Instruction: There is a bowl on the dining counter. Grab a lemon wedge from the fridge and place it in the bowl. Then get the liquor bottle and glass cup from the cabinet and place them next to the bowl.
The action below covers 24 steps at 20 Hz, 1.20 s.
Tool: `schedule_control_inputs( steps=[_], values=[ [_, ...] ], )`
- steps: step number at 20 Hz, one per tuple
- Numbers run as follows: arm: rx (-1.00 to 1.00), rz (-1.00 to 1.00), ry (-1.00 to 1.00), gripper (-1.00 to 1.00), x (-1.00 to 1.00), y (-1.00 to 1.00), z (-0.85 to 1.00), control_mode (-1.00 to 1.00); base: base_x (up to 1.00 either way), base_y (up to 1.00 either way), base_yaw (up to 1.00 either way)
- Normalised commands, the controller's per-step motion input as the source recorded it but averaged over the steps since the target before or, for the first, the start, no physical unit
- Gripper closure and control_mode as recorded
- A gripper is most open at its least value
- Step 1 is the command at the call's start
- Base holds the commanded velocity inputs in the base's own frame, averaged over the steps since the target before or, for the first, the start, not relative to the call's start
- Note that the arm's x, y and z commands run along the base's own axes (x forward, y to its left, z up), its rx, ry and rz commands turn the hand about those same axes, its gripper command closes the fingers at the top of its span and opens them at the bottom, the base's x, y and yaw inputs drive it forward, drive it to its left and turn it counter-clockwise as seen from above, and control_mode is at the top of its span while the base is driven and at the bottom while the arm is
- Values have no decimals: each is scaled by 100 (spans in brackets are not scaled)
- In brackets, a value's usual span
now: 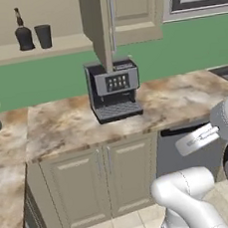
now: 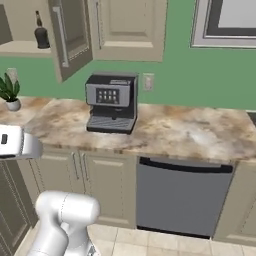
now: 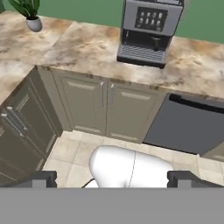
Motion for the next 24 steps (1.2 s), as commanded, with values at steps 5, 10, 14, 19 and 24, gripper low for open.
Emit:
schedule_control_inputs(
  steps=[5,10,14,19,24],
  values=[
    [0,0,0,-100,0,0,0,100,92,52,0],
    [0,0,0,-100,0,0,0,100,25,87,0],
    [0,0,0,-100,0,0,0,100,-24,86,-1],
    [0,0,0,-100,0,0,0,100,11,68,-5],
    [0,0,0,-100,0,0,0,100,96,24,-3]
  ],
)
